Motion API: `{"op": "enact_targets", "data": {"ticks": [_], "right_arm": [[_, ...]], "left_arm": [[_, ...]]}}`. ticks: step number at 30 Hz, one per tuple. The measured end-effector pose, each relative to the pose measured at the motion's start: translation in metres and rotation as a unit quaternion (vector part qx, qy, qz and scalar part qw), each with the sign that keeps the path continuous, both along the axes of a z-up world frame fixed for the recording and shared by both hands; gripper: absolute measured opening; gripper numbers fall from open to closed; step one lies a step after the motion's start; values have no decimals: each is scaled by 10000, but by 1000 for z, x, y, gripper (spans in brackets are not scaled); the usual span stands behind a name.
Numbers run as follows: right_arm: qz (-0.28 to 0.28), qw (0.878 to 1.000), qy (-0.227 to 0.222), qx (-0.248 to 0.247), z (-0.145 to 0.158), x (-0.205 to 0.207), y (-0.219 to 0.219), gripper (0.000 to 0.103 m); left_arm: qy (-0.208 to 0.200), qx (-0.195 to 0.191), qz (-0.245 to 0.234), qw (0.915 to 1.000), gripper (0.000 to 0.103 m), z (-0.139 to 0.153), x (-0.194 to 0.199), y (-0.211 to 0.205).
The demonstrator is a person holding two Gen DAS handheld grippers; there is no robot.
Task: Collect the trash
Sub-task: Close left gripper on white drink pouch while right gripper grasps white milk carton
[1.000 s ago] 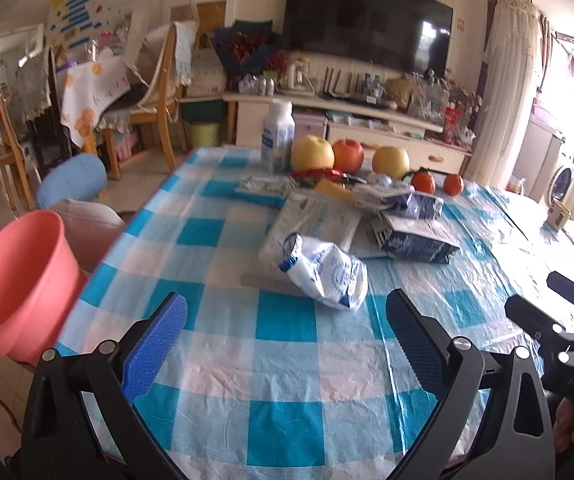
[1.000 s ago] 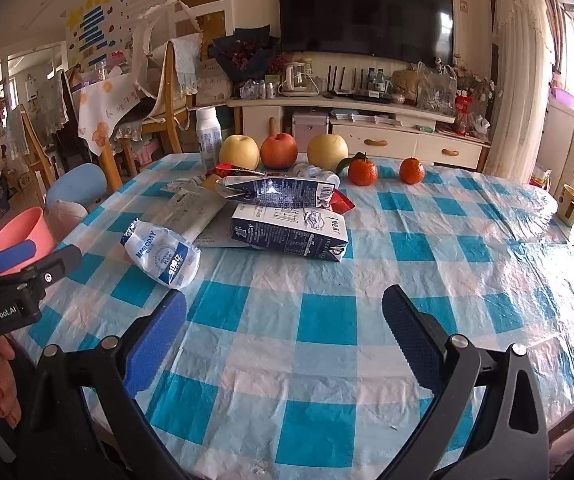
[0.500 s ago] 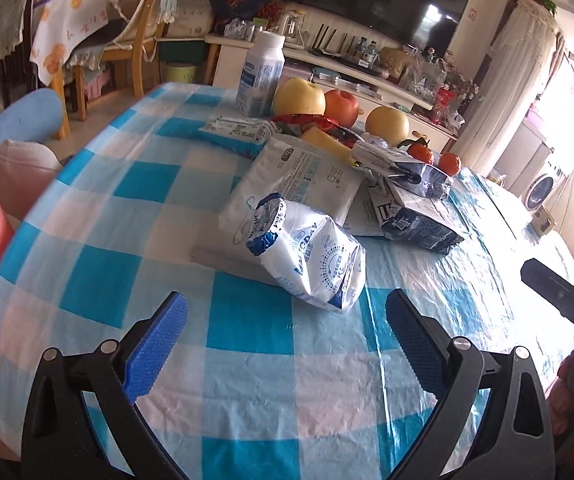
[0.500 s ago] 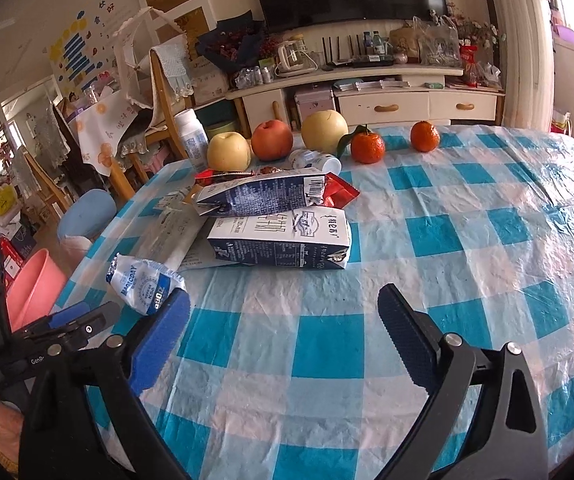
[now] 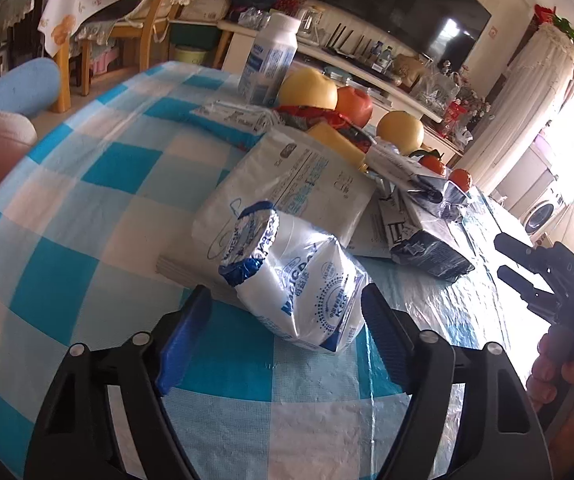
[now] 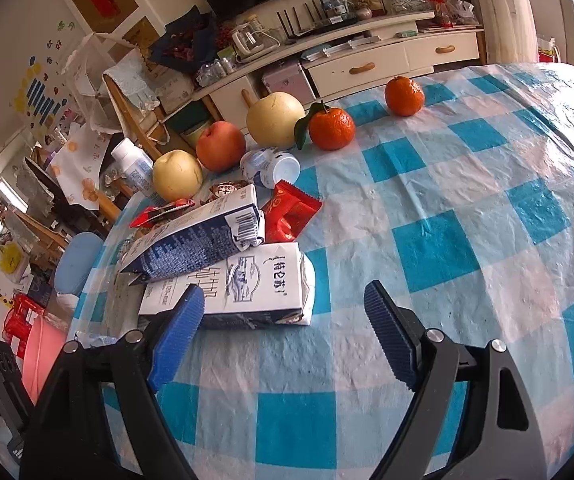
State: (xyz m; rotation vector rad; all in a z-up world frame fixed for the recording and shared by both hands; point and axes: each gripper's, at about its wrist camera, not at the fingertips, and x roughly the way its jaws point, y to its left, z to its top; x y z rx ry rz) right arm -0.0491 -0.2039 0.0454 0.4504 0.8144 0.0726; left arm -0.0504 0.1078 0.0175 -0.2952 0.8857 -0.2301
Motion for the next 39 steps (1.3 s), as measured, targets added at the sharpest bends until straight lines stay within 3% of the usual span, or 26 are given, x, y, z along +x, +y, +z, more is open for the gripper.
{"op": "enact_targets", "data": {"ticks": [6,9,11,13,19,25,27,28,30,34,38,39], "right_arm": [[59,9998,115,124,-9,25,-6,82],[249,9990,379,37,-19,37,0,63],[334,9985,433,48,-22,39,4,59],[486,9977,421,203,-19,37,6,47],[1358,9891,521,233,-13,22,43,43],[2464,9678,509,117,-4,-8,89,43],[2457,9688,324,-74,4,-12,90,50],[2361,9712,177,-276,9,-14,89,62],[2242,9735,-45,-457,15,-15,87,71],[2369,9701,-192,-482,16,-11,93,71],[2628,9593,-217,-1007,9,-2,114,72],[2653,9570,-226,-1149,8,-1,118,77]], "left_arm": [[-28,-92,-2,10000,62,-2,4,-1],[-25,-158,-18,9999,53,0,6,0],[-40,-161,-7,9999,49,1,7,1],[-17,-195,-15,9998,48,1,8,2],[0,-304,-64,9995,40,4,7,8],[24,-422,-9,9991,33,7,4,20],[29,-470,29,9989,31,8,3,24],[23,-485,37,9988,30,9,3,26],[7,-547,31,9985,25,12,2,30],[2,-633,7,9980,20,14,3,36],[14,-698,-21,9976,20,12,5,38],[19,-723,-29,9974,20,11,6,39]]}}
